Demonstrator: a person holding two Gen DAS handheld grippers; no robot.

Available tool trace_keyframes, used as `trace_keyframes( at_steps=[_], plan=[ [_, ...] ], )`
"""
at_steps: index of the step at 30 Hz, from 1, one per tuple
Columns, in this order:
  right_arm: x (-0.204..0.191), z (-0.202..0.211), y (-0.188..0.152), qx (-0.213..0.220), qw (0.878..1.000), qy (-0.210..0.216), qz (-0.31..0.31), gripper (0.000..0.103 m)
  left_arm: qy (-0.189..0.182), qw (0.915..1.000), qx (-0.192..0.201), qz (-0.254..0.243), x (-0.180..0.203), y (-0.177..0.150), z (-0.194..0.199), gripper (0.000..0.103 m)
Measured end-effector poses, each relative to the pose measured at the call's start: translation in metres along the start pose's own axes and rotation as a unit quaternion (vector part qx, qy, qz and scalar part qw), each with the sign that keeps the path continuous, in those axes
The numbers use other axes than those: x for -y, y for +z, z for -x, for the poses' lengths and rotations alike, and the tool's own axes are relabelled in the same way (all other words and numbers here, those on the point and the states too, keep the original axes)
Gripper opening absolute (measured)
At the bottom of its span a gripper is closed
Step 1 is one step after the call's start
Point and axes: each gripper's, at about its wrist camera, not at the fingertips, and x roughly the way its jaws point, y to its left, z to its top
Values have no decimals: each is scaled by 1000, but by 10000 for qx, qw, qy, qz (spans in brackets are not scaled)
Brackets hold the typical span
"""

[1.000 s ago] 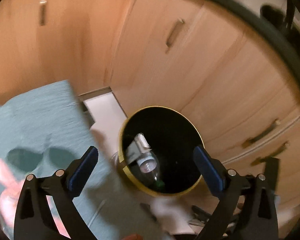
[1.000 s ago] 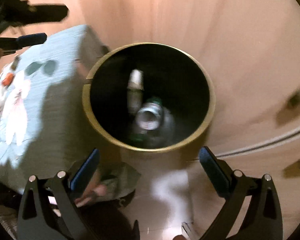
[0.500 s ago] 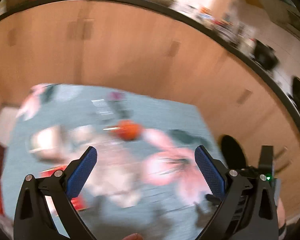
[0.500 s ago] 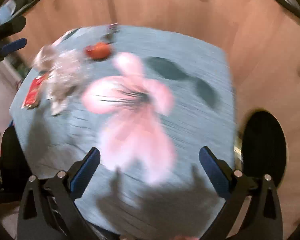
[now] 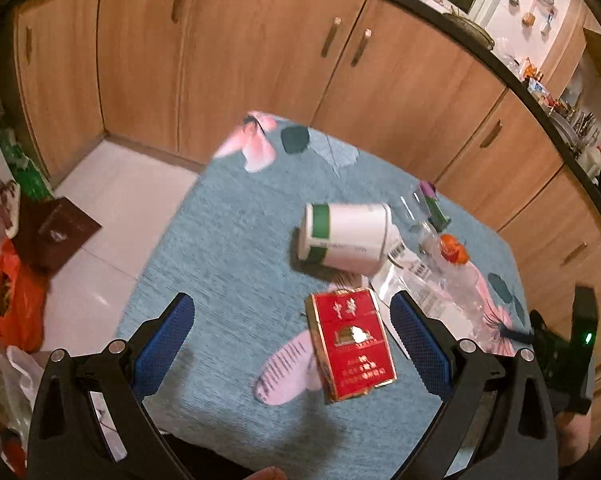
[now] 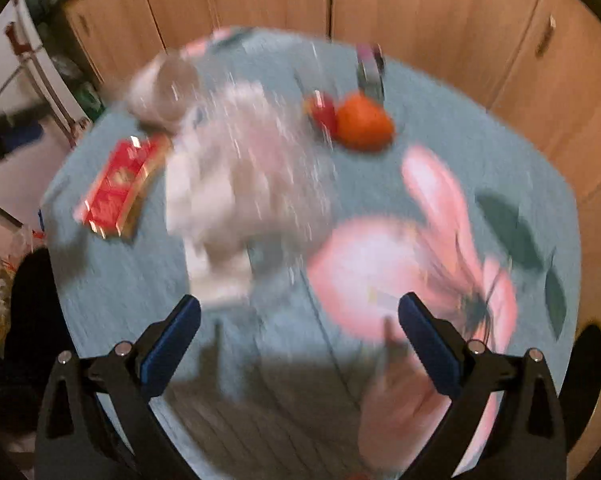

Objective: Collect trash
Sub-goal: 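Return both tools to the table and grasp the plastic bag with the right tool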

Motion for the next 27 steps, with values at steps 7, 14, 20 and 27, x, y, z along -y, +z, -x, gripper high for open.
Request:
trace_keyframes(
  at_steps=[7, 14, 20, 27],
  plan=[
    [9, 0, 54, 317, 9915, 1227, -279, 84, 16, 10000, -4, 49, -3, -4, -4, 94],
    [-32, -17, 75, 427, 9933, 1020, 334, 64, 179, 9998, -25, 41, -16, -2, -12, 94],
    [-30, -37, 75, 295, 9972, 615, 317, 2, 431, 9988, -63, -224, -12, 2, -24, 94],
    [12, 39, 41, 1264, 9766, 1590, -705, 2, 348, 9957, -158, -843, 27, 27, -51, 95]
  ],
)
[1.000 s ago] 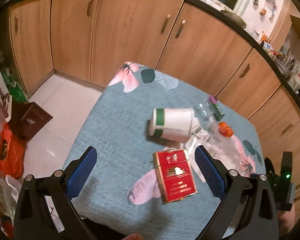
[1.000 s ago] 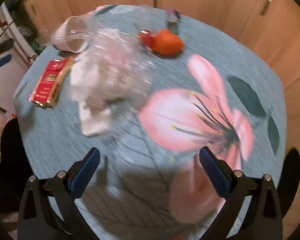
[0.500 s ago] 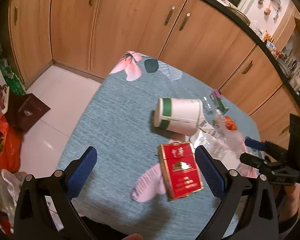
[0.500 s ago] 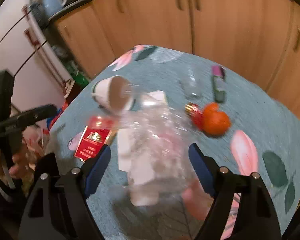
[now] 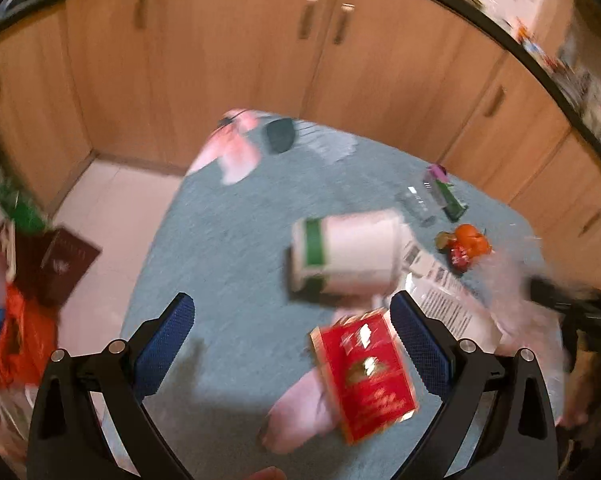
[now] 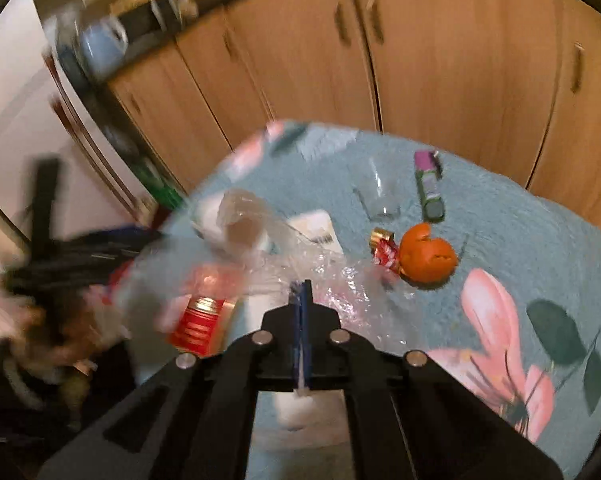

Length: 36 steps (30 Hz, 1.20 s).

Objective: Collect trash
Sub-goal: 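Return both tools to the table and grasp the plastic bag with the right tool, then grasp the white paper cup with the left tool while the right tool carries the bag to the bin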

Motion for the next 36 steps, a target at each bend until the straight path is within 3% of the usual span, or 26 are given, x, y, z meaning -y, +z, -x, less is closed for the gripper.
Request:
trace_keyframes(
  at_steps=[4, 9, 11, 14, 15, 16, 17, 18, 23, 28, 32, 36],
  plan=[
    [13, 55, -16, 459, 9986, 61, -263, 2, 458, 9983, -75, -339, 25, 15, -23, 95],
    [43, 79, -39, 573, 9965, -65, -603, 2, 18, 9986, -352, -396, 41, 22, -37, 95],
    [51, 81, -45, 608, 9955, -8, -721, 2, 131, 9981, -422, -430, 46, 23, -46, 95],
    [55, 88, -51, 706, 9945, 111, -765, 2, 290, 9979, -579, -63, 42, 26, -65, 94],
    [55, 91, -52, 761, 9940, 147, -769, 2, 323, 9975, -618, 72, 40, 27, -70, 91],
    [56, 93, -52, 828, 9933, 173, -787, 2, 361, 9969, -672, 215, 38, 28, -76, 74],
    [56, 95, -53, 881, 9928, 179, -793, 2, 356, 9959, -765, 323, 36, 27, -80, 66],
    [57, 99, -54, 942, 9922, 147, -799, 2, 310, 9946, -867, 474, 34, 27, -86, 66],
    [64, 119, -56, 1172, 9887, 96, -925, 2, 205, 9952, -676, 682, 36, 29, -77, 66],
    [73, 133, -61, 1319, 9845, 188, -1143, 2, 149, 9966, -276, 762, 39, 37, -44, 66],
    [86, 148, -69, 1398, 9808, 108, -1355, 2, -16, 9986, 54, 518, 61, 41, -6, 66],
    [105, 166, -83, 1518, 9747, -20, -1642, 2, -305, 9990, 128, 301, 89, 40, 15, 66]
  ],
)
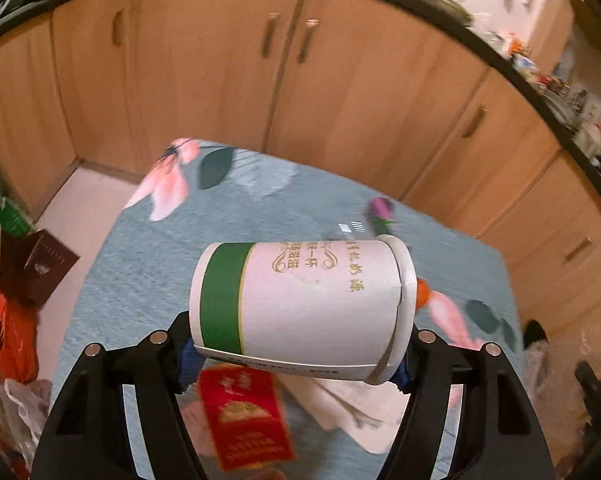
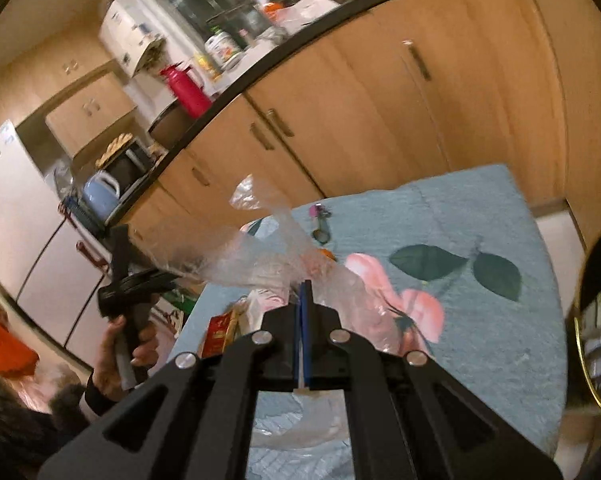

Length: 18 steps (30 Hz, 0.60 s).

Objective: Collect trash
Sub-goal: 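Grasp the white paper cup with the left tool while the right tool carries the bag to the bin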

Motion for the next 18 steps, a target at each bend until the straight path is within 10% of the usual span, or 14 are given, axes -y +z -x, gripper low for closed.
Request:
trace_keyframes(
  at_steps=[9, 18],
  plan=[
    [62, 98, 15, 829, 9892, -1197, -175, 2, -912, 9916, -402, -827, 111, -22, -6, 66],
    [161, 130, 14, 825, 9652, -2442, -434, 2, -1549, 9641, -496, -2101, 268, -63, -10, 66]
  ],
)
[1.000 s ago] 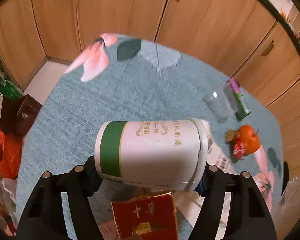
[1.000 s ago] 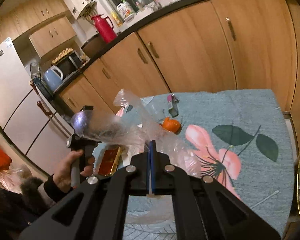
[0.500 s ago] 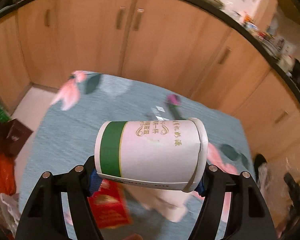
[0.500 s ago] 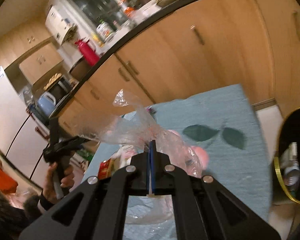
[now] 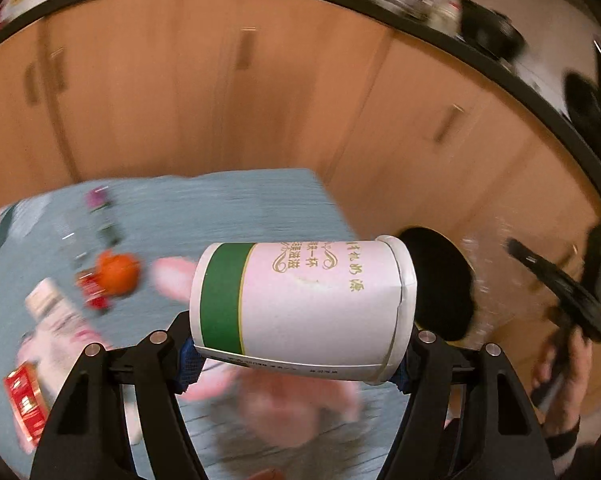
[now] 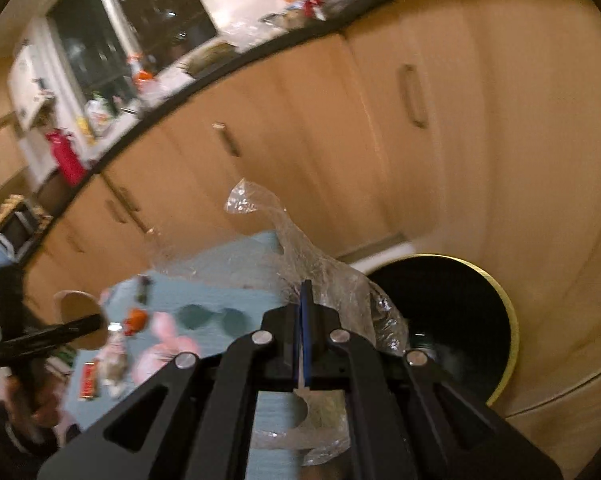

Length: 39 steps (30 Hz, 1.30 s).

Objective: Collect trash
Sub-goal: 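Grasp the white paper cup with the left tool while the right tool carries the bag to the bin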

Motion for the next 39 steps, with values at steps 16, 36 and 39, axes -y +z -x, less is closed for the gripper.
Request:
trace_keyframes(
  at_steps=[16, 36, 39],
  plan=[
    [67, -40, -30, -139, 9894, -1445, 74, 83, -624, 9895, -389, -1247, 153, 9, -89, 66],
    [54, 34, -79, 102, 9886, -1500, 73, 83, -952, 9883, -871, -816, 171, 41, -175, 94],
    [23, 30, -76, 75, 9919, -1228, 331, 83, -866, 9925, -687, -520, 132, 37, -143, 94]
  ],
)
